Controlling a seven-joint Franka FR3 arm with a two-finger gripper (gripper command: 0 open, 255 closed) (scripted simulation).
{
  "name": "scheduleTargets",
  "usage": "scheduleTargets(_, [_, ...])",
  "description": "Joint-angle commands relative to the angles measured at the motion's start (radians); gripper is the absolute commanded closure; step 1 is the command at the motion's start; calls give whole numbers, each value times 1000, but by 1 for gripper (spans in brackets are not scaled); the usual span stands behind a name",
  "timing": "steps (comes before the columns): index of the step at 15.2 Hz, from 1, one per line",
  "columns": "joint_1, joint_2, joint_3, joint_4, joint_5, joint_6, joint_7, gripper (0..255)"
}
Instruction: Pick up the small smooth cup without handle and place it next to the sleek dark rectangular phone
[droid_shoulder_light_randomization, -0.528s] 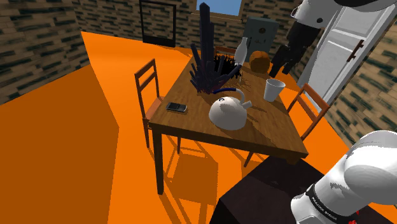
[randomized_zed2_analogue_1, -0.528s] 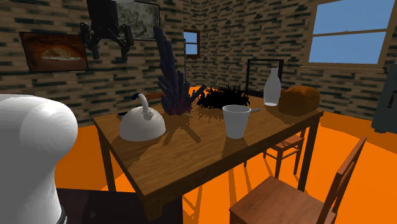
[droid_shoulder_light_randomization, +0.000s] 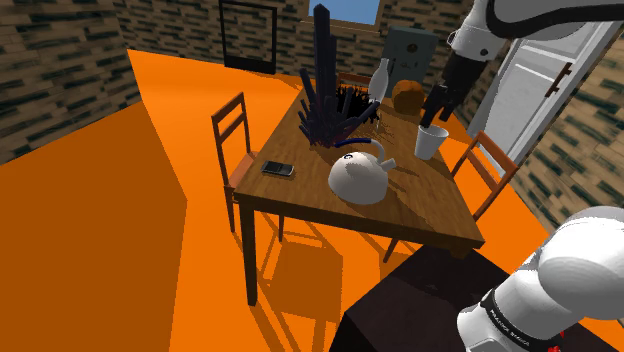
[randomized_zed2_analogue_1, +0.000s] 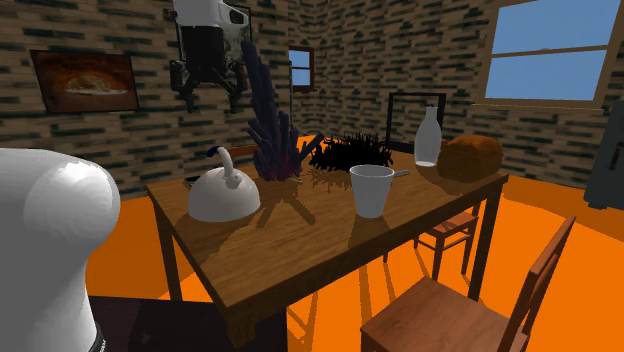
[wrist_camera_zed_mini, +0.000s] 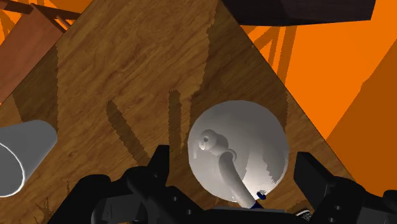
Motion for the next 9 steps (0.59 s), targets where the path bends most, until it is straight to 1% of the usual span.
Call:
scheduleTargets(1, [-12, 40, -26, 1, -25, 36, -34, 0])
scheduleTargets(9, [-49, 262, -137, 67, -94, 187, -171, 0])
